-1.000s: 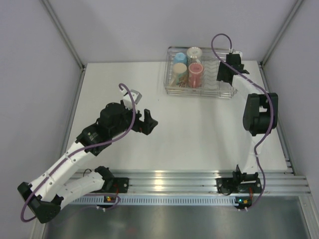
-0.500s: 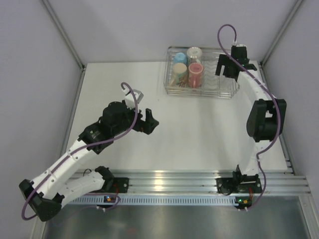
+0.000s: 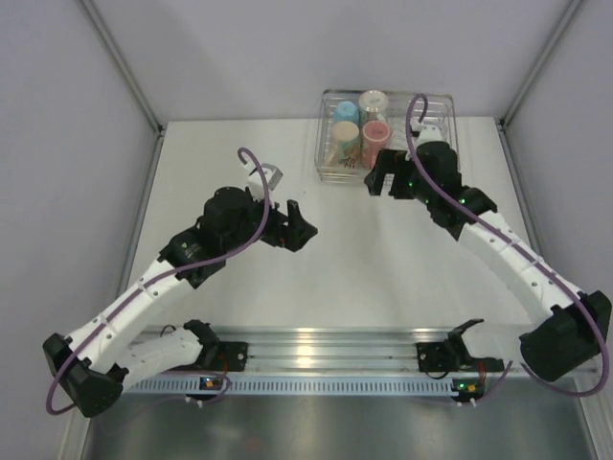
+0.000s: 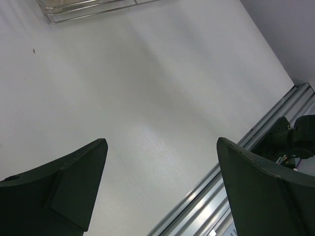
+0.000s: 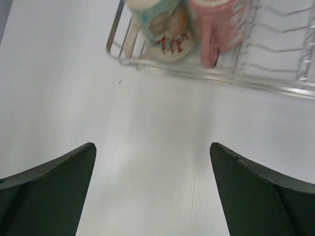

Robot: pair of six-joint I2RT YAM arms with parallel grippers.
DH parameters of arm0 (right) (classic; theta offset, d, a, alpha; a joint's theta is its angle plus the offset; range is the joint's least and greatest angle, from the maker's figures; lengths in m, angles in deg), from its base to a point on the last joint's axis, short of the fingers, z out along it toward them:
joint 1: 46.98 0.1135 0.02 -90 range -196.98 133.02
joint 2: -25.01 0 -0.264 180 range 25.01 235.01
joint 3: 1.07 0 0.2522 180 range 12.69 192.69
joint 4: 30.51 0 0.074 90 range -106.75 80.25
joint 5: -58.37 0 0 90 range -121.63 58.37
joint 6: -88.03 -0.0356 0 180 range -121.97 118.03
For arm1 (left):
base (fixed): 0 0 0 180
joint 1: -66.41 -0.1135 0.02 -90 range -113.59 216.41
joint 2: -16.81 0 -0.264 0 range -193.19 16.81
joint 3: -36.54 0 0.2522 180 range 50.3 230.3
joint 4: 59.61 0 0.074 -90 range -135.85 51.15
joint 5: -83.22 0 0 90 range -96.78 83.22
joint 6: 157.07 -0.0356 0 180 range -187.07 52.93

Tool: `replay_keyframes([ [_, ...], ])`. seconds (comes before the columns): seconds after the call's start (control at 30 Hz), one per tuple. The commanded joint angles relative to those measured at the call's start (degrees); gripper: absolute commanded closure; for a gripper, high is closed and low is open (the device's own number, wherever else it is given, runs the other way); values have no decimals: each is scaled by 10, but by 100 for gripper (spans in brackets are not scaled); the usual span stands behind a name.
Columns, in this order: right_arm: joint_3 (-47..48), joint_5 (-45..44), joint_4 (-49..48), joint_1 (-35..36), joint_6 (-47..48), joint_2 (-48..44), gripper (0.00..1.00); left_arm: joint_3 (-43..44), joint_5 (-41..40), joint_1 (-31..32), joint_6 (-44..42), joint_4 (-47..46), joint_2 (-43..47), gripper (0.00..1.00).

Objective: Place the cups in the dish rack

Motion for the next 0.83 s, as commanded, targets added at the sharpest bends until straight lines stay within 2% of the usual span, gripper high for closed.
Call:
replay_keyframes([
  [0.0, -53, 13, -22, 49, -37, -71, 1, 42, 26, 0, 14, -49, -2, 2],
  [0.17, -178, 30, -59, 85, -49, -196, 1, 15, -5, 0, 48, -101, 45, 2],
  [0.27, -266, 41, -113, 85, -77, -280, 1, -56, 0, 0, 91, -205, 78, 2],
  [0.33, -295, 36, -100, 86, -76, -324, 1, -87, 13, 0, 107, -247, 85, 2],
  [0.4, -307, -2, -66, 85, -64, -375, 0, -100, 21, 0, 105, -246, 76, 3],
  [0.57, -310, -8, -57, 86, -61, -421, 1, -103, 27, 0, 101, -237, 76, 3],
  [0.8, -312, 1, -64, 86, -74, -426, 1, -110, 17, 0, 108, -226, 94, 3],
])
